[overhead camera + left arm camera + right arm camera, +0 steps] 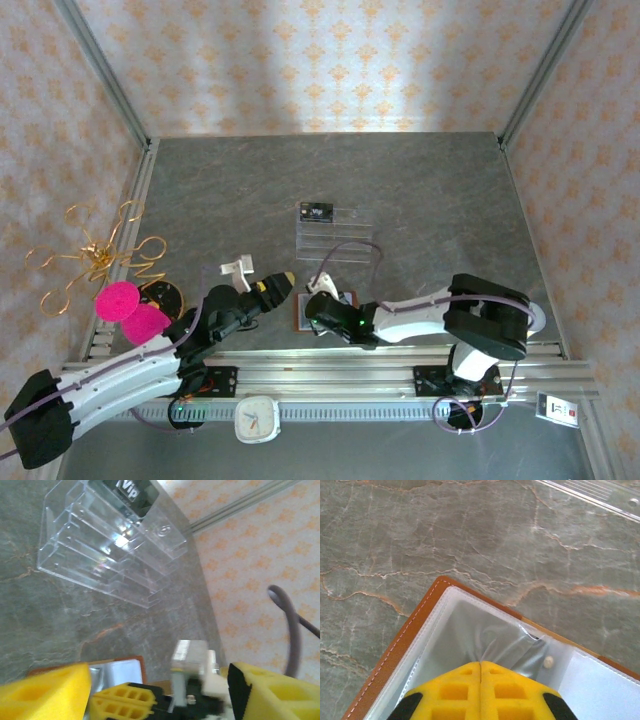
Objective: Take the credit cards out of the card holder
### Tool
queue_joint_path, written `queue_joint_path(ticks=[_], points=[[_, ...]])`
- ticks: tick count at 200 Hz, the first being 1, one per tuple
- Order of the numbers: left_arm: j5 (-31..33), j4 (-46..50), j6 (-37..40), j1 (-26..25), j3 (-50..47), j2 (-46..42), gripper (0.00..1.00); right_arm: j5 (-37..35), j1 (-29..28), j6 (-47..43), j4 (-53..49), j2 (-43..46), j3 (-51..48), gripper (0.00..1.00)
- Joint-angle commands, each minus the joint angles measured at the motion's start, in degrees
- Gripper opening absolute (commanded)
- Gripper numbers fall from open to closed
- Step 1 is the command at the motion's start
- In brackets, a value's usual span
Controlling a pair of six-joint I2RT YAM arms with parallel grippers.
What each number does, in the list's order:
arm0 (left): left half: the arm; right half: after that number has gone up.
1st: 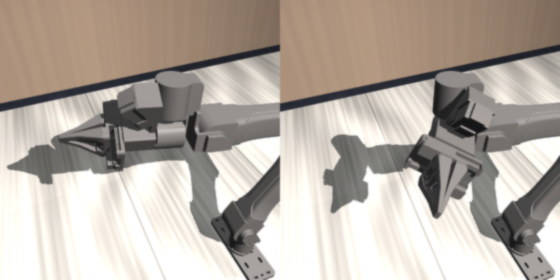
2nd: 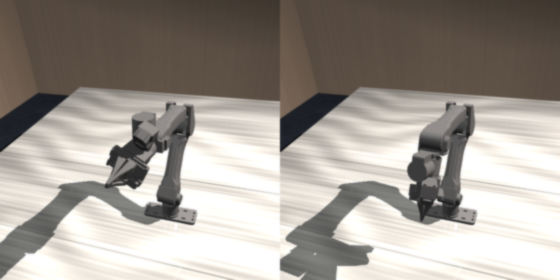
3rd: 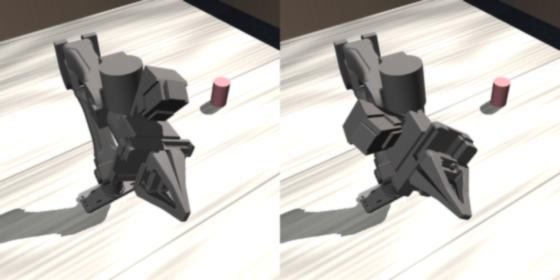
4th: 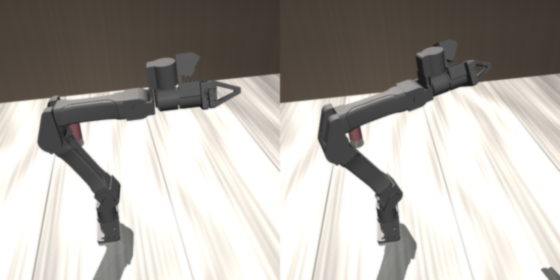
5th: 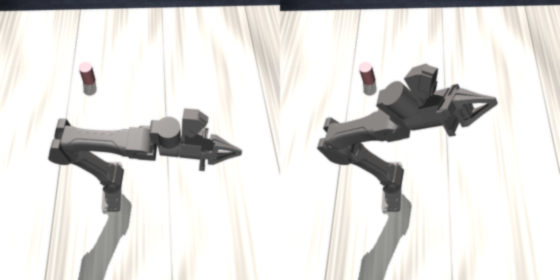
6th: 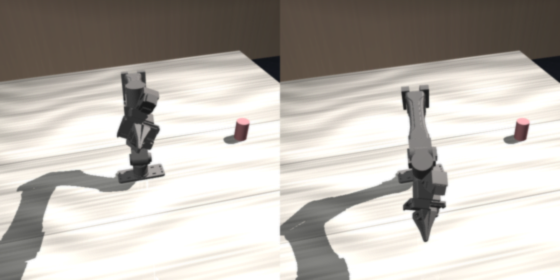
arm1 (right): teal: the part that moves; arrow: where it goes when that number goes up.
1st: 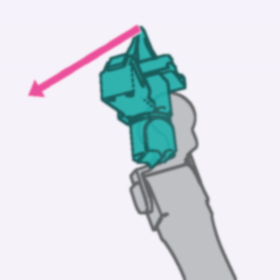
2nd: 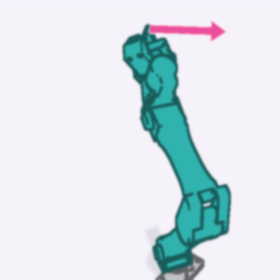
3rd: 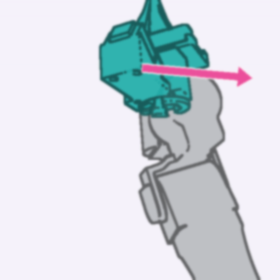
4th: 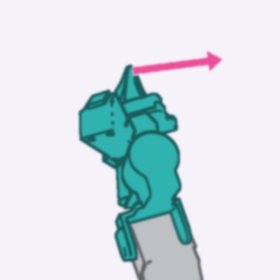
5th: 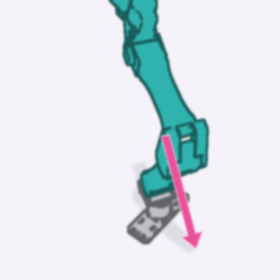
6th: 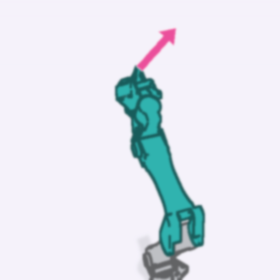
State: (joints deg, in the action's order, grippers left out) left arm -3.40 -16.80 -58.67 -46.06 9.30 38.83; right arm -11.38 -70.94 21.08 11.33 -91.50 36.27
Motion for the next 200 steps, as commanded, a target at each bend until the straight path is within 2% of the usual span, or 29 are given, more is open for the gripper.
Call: queue_joint_path(ticks=[1, 38, 68, 103, 139, 165, 200], points=[[1.0, 0.2, -0.6, 0.4, -0.9, 2.7, 0.47, -1.2, 0.0, 3.9, 5.7, 3.7, -2.6, 0.00], [0.0, -1.9, -0.5, 0.4, -0.8, 9.0, 0.26, -1.1, 0.0, 7.2, 7.8, 6.1, -5.1, 0.00], [-1.2, -3.8, 0.1, -0.4, 0.1, 15.5, 0.20, -1.1, 0.0, 8.4, 8.6, 6.6, -6.0, 0.00], [-3.1, -6.8, 2.0, -2.4, 3.3, 24.3, 0.18, -1.0, -0.1, 9.3, 8.8, 6.7, -6.3, 0.00], [-5.9, -7.4, 4.9, -4.0, 8.6, 32.0, 0.17, -4.1, -0.1, 11.5, 5.2, 11.4, -7.4, 0.22], [-8.4, -8.3, 6.3, -4.8, 11.7, 37.0, 0.17, -6.8, 0.0, 13.7, 1.6, 16.9, -9.8, 0.26], [-11.0, -8.7, 7.4, -5.9, 15.8, 42.0, 0.19, -5.9, 0.0, 16.0, -2.7, 23.5, -13.0, 0.29]])
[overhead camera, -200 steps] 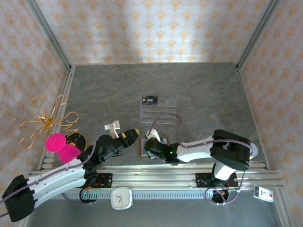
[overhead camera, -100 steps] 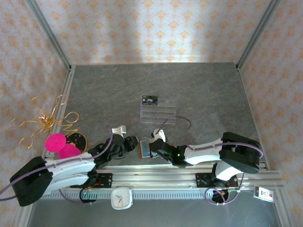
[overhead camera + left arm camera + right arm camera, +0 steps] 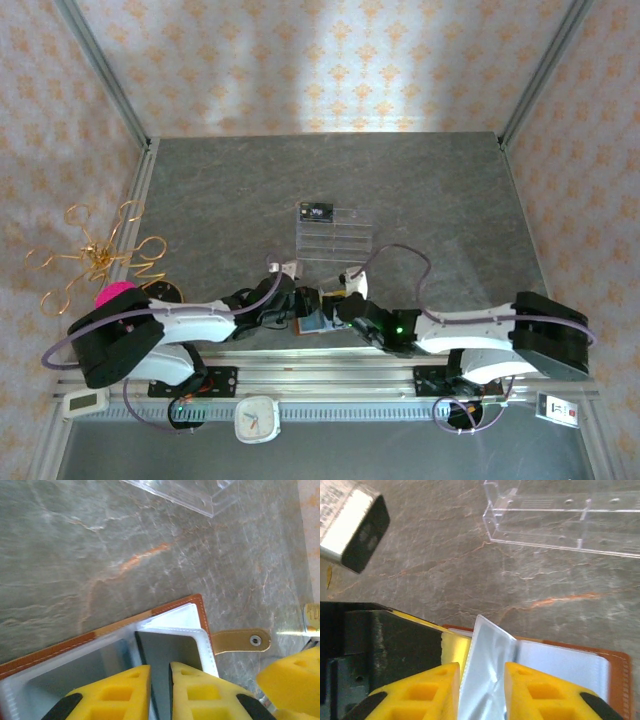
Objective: Take the credit cards out of the card holder
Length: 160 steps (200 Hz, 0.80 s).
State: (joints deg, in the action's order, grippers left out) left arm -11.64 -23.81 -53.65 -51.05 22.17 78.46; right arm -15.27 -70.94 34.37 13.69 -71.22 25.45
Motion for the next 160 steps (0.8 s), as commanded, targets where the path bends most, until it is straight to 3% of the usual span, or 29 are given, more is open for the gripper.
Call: queue_joint_path(ticks=[1, 33, 58, 78, 90, 106, 122, 160], points=[[-2.8, -1.7, 2.4, -1.0, 3.0, 2.5, 0.19, -1.9, 0.1, 2.8, -5.2, 4.0, -2.3, 0.30], [-3.5, -1.1, 2.7, -1.2, 5.8, 6.3, 0.20, 7.2, 3.0, 3.1, -5.5, 7.9, -4.9, 0.37], [-2.3, 0.5, 2.1, -1.1, 6.4, 6.3, 0.19, 14.1, 7.1, 3.7, -2.8, 7.8, -7.3, 0.35], [-0.1, 1.7, 1.7, -1.1, 5.3, 3.3, 0.20, 15.5, 8.4, 2.7, -1.4, 7.0, -7.9, 0.30], [1.3, 2.8, 1.5, -1.1, 4.5, 1.4, 0.23, 16.1, 8.7, 1.8, -0.9, 6.0, -7.5, 0.27], [2.2, 3.8, 1.5, -1.0, 3.6, 0.0, 0.39, 17.2, 9.1, 1.0, -0.4, 3.9, -7.0, 0.21], [1.6, 4.3, 1.4, -1.0, 3.1, 0.2, 0.48, 17.4, 9.2, 0.9, 0.5, 1.3, -6.7, 0.16], [0.7, 4.4, 1.7, -0.8, 2.9, 1.5, 0.52, 14.6, 9.5, 3.8, 0.8, -1.0, -7.1, 0.06]])
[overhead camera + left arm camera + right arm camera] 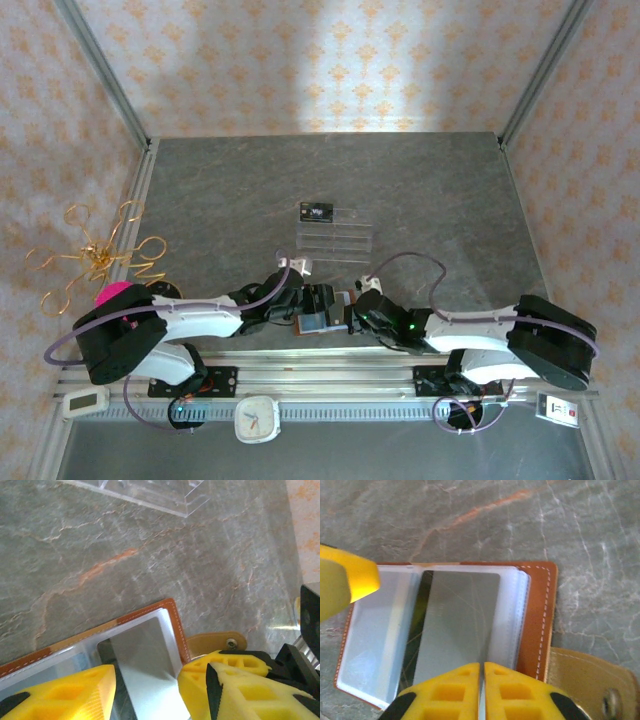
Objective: Take the credit cards out of the card holder
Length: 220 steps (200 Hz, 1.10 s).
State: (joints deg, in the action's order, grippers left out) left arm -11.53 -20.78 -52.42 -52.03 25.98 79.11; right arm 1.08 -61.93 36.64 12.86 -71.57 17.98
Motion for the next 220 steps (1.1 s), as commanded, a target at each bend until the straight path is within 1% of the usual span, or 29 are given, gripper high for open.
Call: queue_joint_path(ticks=[1, 31, 64, 76, 95, 131, 154, 167, 179, 220], points=[[0.6, 1.4, 0.5, 0.2, -0.9, 0.9, 0.52, -1.6, 0.5, 1.6, 1.7, -0.7, 0.4, 0.06], [0.5, 2.4, 1.1, 0.4, 0.0, 2.6, 0.51, 0.9, 0.5, 1.5, 3.6, -4.1, 0.7, 0.01], [1.8, 4.4, 1.4, 1.0, 0.0, 3.0, 0.49, 2.3, 0.5, 1.1, 5.1, -4.4, 0.7, 0.00], [2.0, 4.7, 1.4, 1.2, 0.0, 3.3, 0.44, 2.7, 0.5, 0.9, 5.2, -4.8, 1.1, 0.00], [1.6, 3.8, 1.5, 1.4, -0.3, 3.6, 0.40, 3.5, 0.5, 1.0, 5.8, -5.6, 1.2, 0.00], [0.8, 2.4, 1.6, 1.5, -0.6, 4.0, 0.26, 4.5, 0.5, 1.1, 5.9, -5.7, 1.6, 0.00], [0.4, 0.9, 1.4, 2.0, -1.5, 3.7, 0.22, 4.9, 0.5, 1.3, 5.9, -5.7, 1.5, 0.00], [-0.2, -0.1, 1.3, 2.3, -1.9, 3.8, 0.14, 4.9, 0.5, 1.5, 5.7, -5.8, 1.6, 0.00], [-0.7, -0.7, 1.1, 2.5, -2.2, 3.9, 0.00, 4.4, 0.5, 1.7, 5.2, -5.7, 1.7, 0.00], [-1.7, -3.1, 0.4, 3.9, -5.0, 1.9, 0.00, 1.0, 0.5, 3.7, 1.9, -5.1, 2.0, 0.00]])
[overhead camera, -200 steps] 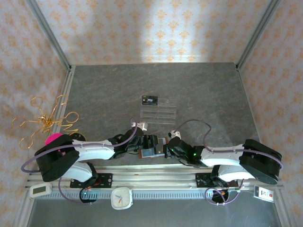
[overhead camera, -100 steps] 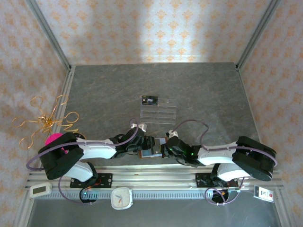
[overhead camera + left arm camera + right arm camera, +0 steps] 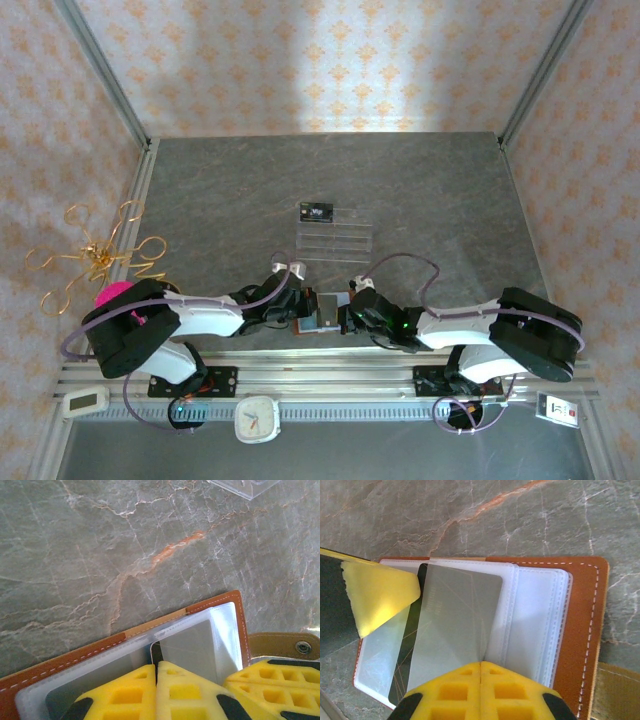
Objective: Take the credit cards out of the card holder
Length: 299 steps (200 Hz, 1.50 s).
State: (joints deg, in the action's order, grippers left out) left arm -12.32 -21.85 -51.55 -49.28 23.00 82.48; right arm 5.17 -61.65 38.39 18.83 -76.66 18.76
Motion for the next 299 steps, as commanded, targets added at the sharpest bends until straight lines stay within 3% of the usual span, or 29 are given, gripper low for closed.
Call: queue_joint_path(ticks=[1, 82, 144, 175, 211, 254, 272, 284, 299], points=[[-1.0, -2.1, -0.5, 1.2, -2.1, -1.5, 0.00, -3.3, 0.2, 2.0, -4.2, 0.0, 1.2, 0.00], [-3.4, -4.6, 0.6, 3.0, -8.4, -11.2, 0.00, -9.0, 0.2, 4.4, -9.4, 0.6, 1.8, 0.00], [-4.9, -8.7, -0.2, 3.0, -9.5, -11.4, 0.00, -5.6, 0.2, 1.3, -5.7, 0.5, 2.3, 0.07], [-6.8, -11.6, -1.1, 3.0, -9.2, -9.9, 0.00, -3.7, 0.2, 0.6, -4.5, -1.3, 2.9, 0.03], [-8.9, -16.1, -2.8, 2.9, -8.9, -6.2, 0.16, -1.4, 0.1, 0.1, -3.3, -4.5, 4.0, 0.02], [-9.7, -17.2, -3.1, 2.9, -8.2, -3.6, 0.24, -0.6, 0.1, -0.4, -2.8, -5.8, 4.5, 0.02], [-9.7, -16.6, -3.0, 2.8, -7.9, -3.5, 0.15, -1.3, 0.2, -0.1, -3.4, -5.2, 4.4, 0.02], [-9.7, -15.8, -2.8, 2.8, -7.8, -3.9, 0.00, -2.1, 0.1, 0.1, -4.0, -4.7, 4.3, 0.02], [-9.0, -12.7, -2.2, 2.8, -7.8, -5.7, 0.00, -2.7, 0.1, 0.5, -4.3, -4.3, 4.0, 0.02]])
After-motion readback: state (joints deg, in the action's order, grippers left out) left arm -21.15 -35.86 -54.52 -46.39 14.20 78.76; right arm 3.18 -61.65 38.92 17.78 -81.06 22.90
